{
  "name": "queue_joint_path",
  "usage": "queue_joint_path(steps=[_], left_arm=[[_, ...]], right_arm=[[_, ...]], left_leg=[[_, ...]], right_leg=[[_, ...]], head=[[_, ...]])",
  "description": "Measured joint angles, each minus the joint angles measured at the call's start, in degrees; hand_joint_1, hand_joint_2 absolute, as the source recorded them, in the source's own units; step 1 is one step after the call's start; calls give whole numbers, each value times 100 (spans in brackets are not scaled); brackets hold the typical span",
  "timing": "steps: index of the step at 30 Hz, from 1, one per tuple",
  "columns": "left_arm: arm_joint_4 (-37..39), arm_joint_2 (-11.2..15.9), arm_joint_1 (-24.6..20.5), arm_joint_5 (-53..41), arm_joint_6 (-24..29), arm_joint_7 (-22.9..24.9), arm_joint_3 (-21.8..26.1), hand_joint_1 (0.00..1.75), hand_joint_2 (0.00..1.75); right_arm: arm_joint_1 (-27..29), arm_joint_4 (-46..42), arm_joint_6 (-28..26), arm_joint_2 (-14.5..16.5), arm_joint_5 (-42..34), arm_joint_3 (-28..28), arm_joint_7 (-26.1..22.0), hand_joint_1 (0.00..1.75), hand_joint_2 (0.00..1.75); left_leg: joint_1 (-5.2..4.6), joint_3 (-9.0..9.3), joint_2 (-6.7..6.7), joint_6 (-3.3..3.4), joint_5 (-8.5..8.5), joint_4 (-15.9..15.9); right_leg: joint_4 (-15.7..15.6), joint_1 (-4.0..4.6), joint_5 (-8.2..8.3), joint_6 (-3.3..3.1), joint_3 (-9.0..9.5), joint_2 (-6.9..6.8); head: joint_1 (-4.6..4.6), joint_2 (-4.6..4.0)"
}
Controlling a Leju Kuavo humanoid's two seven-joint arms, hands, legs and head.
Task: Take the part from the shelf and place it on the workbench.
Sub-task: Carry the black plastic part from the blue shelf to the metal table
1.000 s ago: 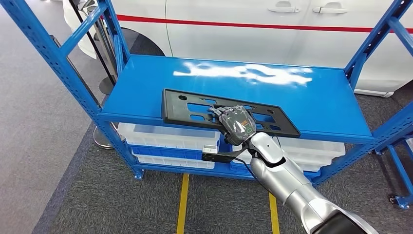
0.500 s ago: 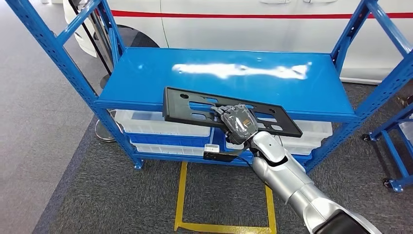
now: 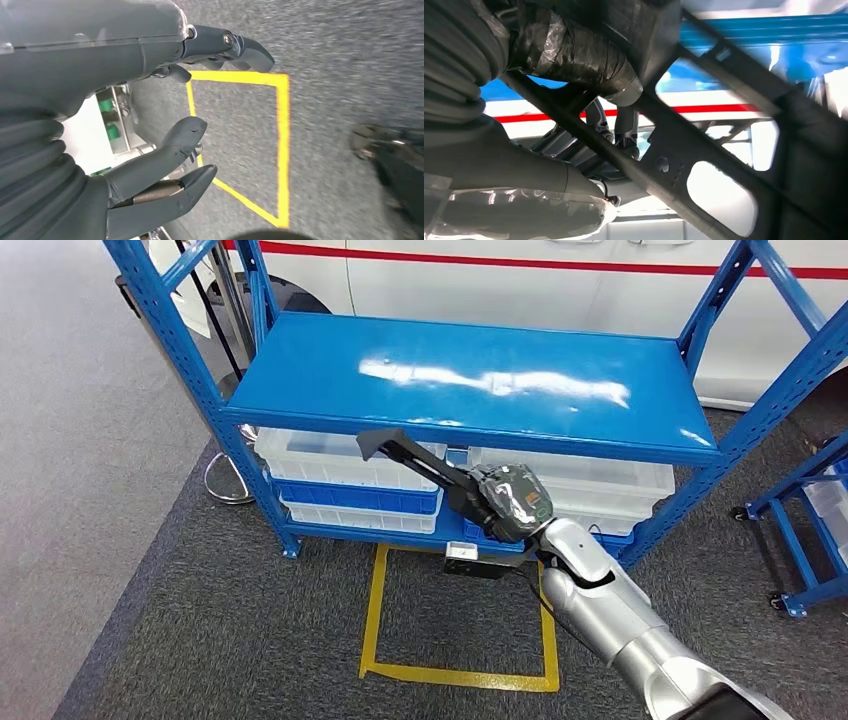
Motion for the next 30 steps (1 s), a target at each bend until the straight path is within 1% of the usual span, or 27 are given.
queue_joint_path(steps=[1, 2, 3, 4, 5, 6, 7, 8, 9, 10, 12, 13, 14, 15, 17, 18, 19, 20, 21, 22, 23, 24, 25, 27, 28, 29, 30], left_arm=[[-1, 2, 1, 25, -8, -4, -8, 0, 175], [0, 4, 5, 69, -22, -9, -7, 0, 175], [0, 9, 11, 130, -40, -20, 0, 0, 175], [-1, 14, 15, 189, -53, -34, 10, 0, 175], [-1, 19, 15, 240, -63, -47, 24, 0, 175], [-1, 25, 12, 280, -73, -58, 41, 0, 175], [-1, 36, 4, 308, -81, -62, 61, 0, 175], [-1, 46, -5, 324, -94, -52, 82, 0, 175], [-1, 54, -15, 330, -108, -38, 102, 0, 175], [-1, 62, -24, 330, -118, -21, 121, 0, 175], [-1, 63, -22, 320, -122, 3, 146, 0, 175], [-1, 63, -11, 312, -117, 7, 151, 0, 175], [-1, 63, 4, 303, -112, 8, 153, 0, 175], [-1, 64, 17, 290, -109, 7, 154, 0, 175], [-1, 64, 30, 270, -110, 8, 156, 0, 175], [-1, 65, 29, 265, -110, 8, 156, 0, 175], [-1, 65, 25, 265, -111, 9, 156, 0, 175], [-1, 65, 21, 266, -111, 9, 156, 0, 175], [-1, 66, 15, 266, -111, 9, 156, 0, 175], [-2, 73, 7, 266, -111, 9, 156, 0, 175], [-2, 83, -2, 266, -112, 10, 156, 0, 175], [-2, 95, -8, 266, -114, 10, 156, 0, 175], [-2, 106, -13, 266, -116, 10, 157, 0, 175], [-1, 111, -12, 266, -119, 9, 158, 0, 175], [-1, 111, -13, 266, -118, 8, 158, 0, 175], [-1, 110, -15, 265, -117, 8, 158, 0, 175], [-1, 109, -14, 265, -116, 6, 158, 0, 175]], right_arm=[[3, -2, 12, -57, -17, -79, -66, 175, 175], [1, -1, 50, -93, -10, -157, -121, 175, 175], [-7, -1, 115, -109, 22, -220, -150, 175, 175], [-26, -4, 200, -100, 74, -259, -132, 175, 175], [-55, -13, 293, -68, 137, -278, -72, 175, 175], [-96, -31, 380, -15, 199, -273, 20, 175, 175], [-151, -57, 449, 48, 249, -260, 123, 175, 175], [-209, -94, 501, 120, 277, -241, 229, 175, 175], [-270, -130, 538, 181, 289, -217, 321, 175, 175], [-329, -159, 559, 227, 289, -189, 390, 175, 175], [-408, -189, 575, 276, 271, -136, 480, 175, 175], [-440, -192, 575, 289, 262, -117, 501, 175, 175], [-468, -195, 574, 299, 252, -106, 518, 175, 175], [-495, -195, 572, 307, 241, -101, 525, 175, 175], [-532, -196, 570, 312, 218, -90, 520, 175, 175], [-536, -196, 571, 312, 208, -80, 517, 175, 175], [-536, -196, 572, 313, 203, -65, 512, 175, 175], [-534, -198, 572, 313, 200, -50, 509, 175, 175], [-533, -204, 572, 313, 199, -38, 508, 175, 175], [-535, -215, 571, 315, 197, -31, 508, 175, 175], [-541, -229, 571, 317, 196, -28, 510, 175, 175], [-548, -242, 570, 318, 195, -26, 512, 175, 175], [-555, -252, 570, 320, 194, -23, 514, 175, 175], [-565, -257, 571, 320, 193, -14, 515, 175, 175], [-566, -257, 571, 318, 193, -10, 515, 175, 175], [-567, -256, 571, 316, 193, -7, 517, 175, 175], [-567, -255, 570, 314, 193, -5, 519, 175, 175]], left_leg=[[-3, -96, 0, 20, 75, 6], [-5, -200, 3, 20, 148, 19], [-6, -303, 7, 11, 216, 37], [-4, -408, 15, -2, 277, 65], [2, -516, 25, -21, 330, 105], [8, -620, 36, -46, 375, 155], [6, -720, 43, -75, 412, 212], [1, -799, 49, -107, 446, 269], [-6, -850, 50, -140, 484, 309], [-12, -882, 45, -173, 532, 324], [4, -910, 21, -244, 615, 316], [17, -948, 5, -280, 553, 355], [31, -1015, -7, -315, 376, 488], [45, -1109, -14, -346, 101, 739], [55, -1301, -13, -394, -453, 1474], [58, -1337, -13, -406, -569, 1797], [57, -1296, -13, -407, -543, 1969], [56, -1159, -15, -395, -413, 1949], [51, -927, -17, -370, -256, 1730], [42, -610, -27, -328, -174, 1359], [26, -267, -36, -284, -194, 896], [7, -10, -45, -249, -257, 526], [-15, 149, -52, -220, -329, 267], [-27, 163, -48, -174, -283, 111], [-19, 129, -34, -140, -209, 78], [-4, 75, -17, -97, -124, 53], [12, 2, 1, -62, -36, 32]], right_leg=[[345, -6, -313, 23, -86, 6], [715, -15, -531, 43, -153, 6], [1019, -24, -602, 62, -177, 5], [1181, -34, -527, 76, -132, 4], [1150, -45, -363, 85, 9, 3], [933, -60, -211, 91, 246, 3], [565, -68, -182, 93, 550, 6], [177, -65, -245, 72, 831, 17], [-119, -57, -344, 42, 1017, 24], [-292, -40, -433, 1, 1105, 30], [-338, -29, -383, -105, 1062, 1], [-340, -32, -324, -160, 1020, -23], [-350, -38, -253, -213, 961, -44], [-357, -44, -175, -254, 882, -58], [-351, -32, -23, -289, 693, -60], [-347, -26, 52, -290, 593, -58], [-340, -20, 125, -287, 494, -56], [-331, -15, 196, -279, 397, -54], [-323, -11, 261, -268, 312, -51], [-315, -10, 323, -254, 245, -52], [-309, -3, 377, -233, 195, -52], [-316, -2, 436, -204, 171, -57], [-332, -9, 495, -169, 162, -63], [-388, -18, 610, -90, 155, -71], [-377, -24, 575, -55, 132, -60], [-296, -24, 427, -27, 90, -44], [-106, -25, 163, -3, 26, -29]], head=[[0, 0], [-1, 1], [1, 1], [0, 1], [1, 1], [1, 1], [0, 1], [-3, 1], [-4, 0], [-5, 0], [-2, 0], [-2, 1], [-1, 0], [-3, 0], [-4, -1], [-4, -1], [-4, -1], [-4, -1], [-4, -1], [-4, 0], [-3, 0], [-4, 0], [-4, 0], [-4, -1], [-3, 0], [-2, 1], [-1, 1]])
